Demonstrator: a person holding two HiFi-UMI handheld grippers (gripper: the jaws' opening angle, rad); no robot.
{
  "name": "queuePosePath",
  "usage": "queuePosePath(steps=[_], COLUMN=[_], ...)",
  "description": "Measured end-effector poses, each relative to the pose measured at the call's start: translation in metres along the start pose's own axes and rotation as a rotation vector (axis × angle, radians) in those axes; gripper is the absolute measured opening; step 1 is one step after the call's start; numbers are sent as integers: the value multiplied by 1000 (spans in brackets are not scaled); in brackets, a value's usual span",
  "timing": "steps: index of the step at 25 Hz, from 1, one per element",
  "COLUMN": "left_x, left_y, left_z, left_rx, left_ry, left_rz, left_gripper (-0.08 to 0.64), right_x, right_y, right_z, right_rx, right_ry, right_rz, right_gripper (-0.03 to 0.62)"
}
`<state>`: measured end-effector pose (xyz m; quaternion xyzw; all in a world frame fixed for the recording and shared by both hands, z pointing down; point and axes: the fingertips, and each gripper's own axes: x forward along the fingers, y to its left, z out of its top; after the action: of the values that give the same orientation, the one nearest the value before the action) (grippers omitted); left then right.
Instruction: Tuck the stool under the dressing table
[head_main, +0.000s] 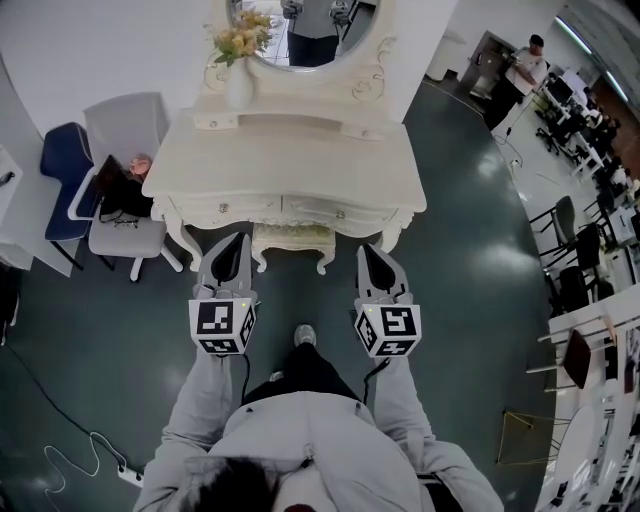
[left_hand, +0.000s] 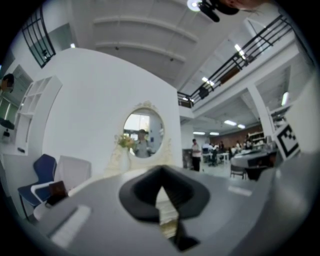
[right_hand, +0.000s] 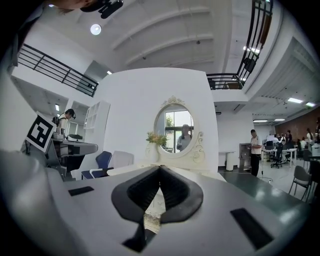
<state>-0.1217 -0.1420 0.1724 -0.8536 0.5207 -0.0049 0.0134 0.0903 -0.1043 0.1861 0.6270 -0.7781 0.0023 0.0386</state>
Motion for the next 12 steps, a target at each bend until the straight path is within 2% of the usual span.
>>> queuePosePath(steps=[12], left_x=[-19], left_y=[6], left_z=[11], left_rx=[-21], left_ry=[-38], left_rz=[15], left_gripper=[9], right_x=[-20], right_y=[8], right_z=[19], right_rx=[-18], right_ry=[-41], right_rz=[-41], right_gripper=[3])
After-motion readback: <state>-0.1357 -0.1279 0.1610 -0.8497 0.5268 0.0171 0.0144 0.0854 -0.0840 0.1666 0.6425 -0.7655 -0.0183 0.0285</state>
